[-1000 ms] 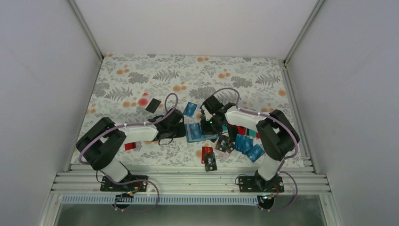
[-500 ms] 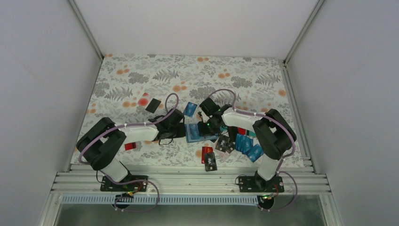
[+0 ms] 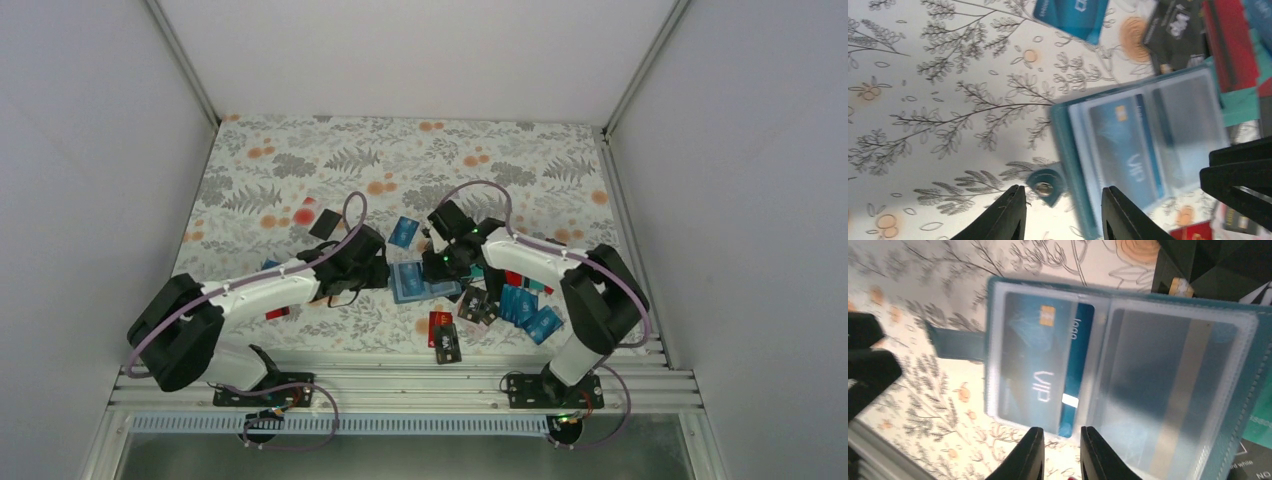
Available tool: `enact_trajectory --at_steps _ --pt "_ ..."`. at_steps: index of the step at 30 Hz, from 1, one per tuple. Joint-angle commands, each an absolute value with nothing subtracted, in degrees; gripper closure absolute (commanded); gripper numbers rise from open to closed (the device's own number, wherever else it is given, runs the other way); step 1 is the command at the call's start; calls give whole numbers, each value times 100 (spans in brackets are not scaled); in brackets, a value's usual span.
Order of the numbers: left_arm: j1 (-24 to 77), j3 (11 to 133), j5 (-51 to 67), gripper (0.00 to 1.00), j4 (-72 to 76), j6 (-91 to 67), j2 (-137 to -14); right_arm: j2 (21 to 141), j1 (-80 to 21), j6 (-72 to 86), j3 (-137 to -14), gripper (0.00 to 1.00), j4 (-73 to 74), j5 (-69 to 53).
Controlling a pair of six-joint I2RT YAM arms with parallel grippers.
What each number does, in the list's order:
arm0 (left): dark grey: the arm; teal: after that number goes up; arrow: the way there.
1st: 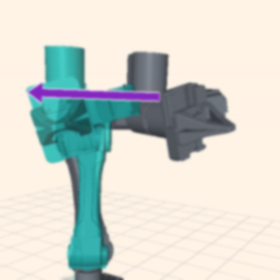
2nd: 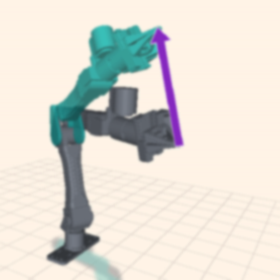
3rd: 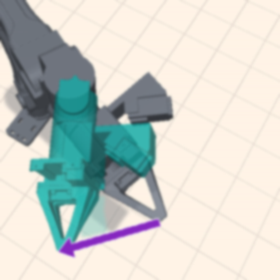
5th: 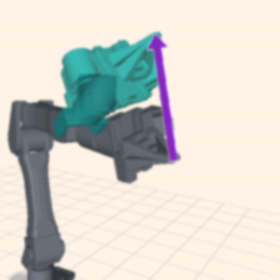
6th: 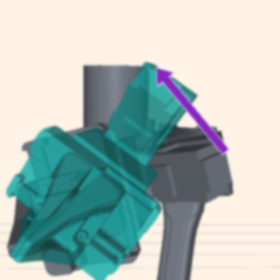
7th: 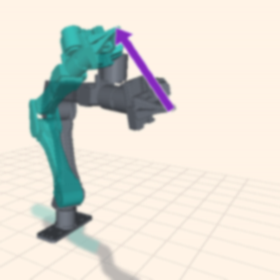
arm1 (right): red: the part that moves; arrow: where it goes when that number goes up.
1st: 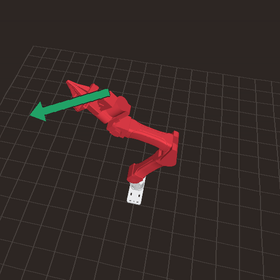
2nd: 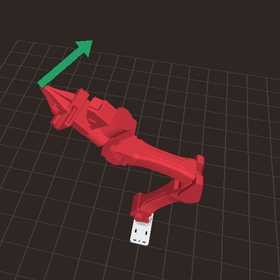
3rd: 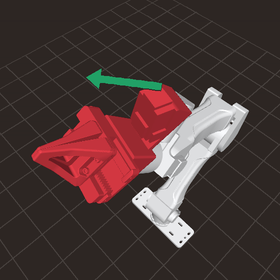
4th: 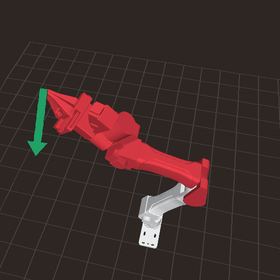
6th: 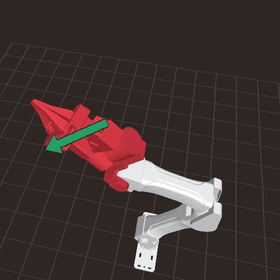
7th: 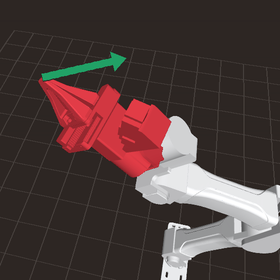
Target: Put the credit cards into the card holder
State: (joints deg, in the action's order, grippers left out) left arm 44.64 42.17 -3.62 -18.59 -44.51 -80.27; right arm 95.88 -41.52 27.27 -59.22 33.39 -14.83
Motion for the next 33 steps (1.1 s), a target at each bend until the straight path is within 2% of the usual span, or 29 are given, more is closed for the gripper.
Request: enact_trajectory --at_steps 1,10,14,25,33 --pt "4535 4329 -44 59 -1857 -4267 -7770 9138 -4117 2650 -5969 78 3347 -1314" --pt "4552 4315 800 48 -1209 -4317 -8105 9218 -3721 2593 -5434 69 2982 -1069" --pt "4559 4358 1036 43 -989 -4365 -8429 9289 -3568 2584 -5220 69 2843 -903" --pt "4553 4489 1218 42 -767 -4413 -9022 9431 -3408 2496 -4712 72 2517 -974" --pt "4555 4640 1123 42 -1021 -4455 -8979 9487 -3385 2451 -4660 73 2470 -1026"
